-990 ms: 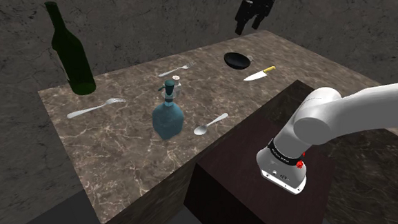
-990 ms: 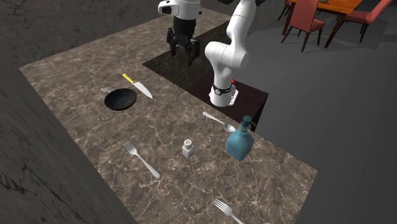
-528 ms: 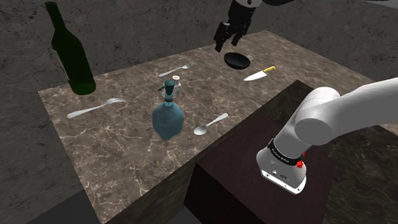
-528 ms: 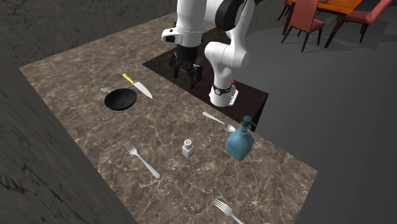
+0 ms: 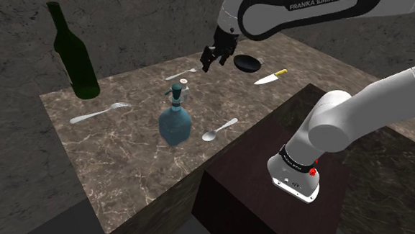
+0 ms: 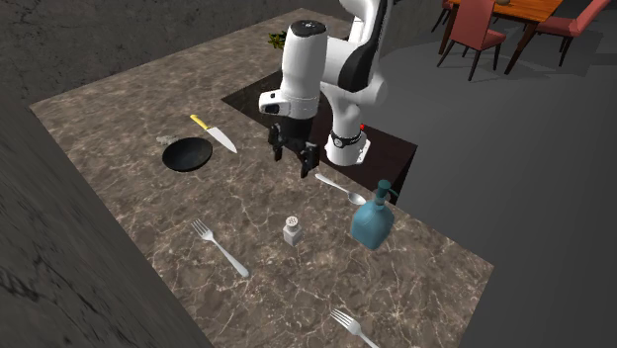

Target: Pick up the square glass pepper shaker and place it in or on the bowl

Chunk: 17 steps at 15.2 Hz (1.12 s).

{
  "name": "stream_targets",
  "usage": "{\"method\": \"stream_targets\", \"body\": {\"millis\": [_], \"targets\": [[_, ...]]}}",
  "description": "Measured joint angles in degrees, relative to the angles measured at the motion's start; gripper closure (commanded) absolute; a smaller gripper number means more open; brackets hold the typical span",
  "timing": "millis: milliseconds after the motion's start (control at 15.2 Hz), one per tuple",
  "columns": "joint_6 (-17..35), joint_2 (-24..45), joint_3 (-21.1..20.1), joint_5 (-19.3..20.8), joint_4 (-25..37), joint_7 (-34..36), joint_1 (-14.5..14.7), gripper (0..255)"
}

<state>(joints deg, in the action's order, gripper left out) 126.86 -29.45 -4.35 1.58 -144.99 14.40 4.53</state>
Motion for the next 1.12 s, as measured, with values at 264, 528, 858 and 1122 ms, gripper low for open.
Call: {"method": "stream_targets", "body": {"millis": [264, 528, 858, 1122], "targets": [[8.95, 7.42, -1.85, -0.35, -0.38, 1.95, 0.86, 0], [17.21, 16.17, -3.61, 0.28, 1.32, 4.01, 1.28, 0], [22.96, 21.81, -4.58, 1.59, 1.72, 5.82, 1.27, 0], [26.08, 24.73, -4.73, 2.78, 1.51, 6.73, 0.97, 0]]}}
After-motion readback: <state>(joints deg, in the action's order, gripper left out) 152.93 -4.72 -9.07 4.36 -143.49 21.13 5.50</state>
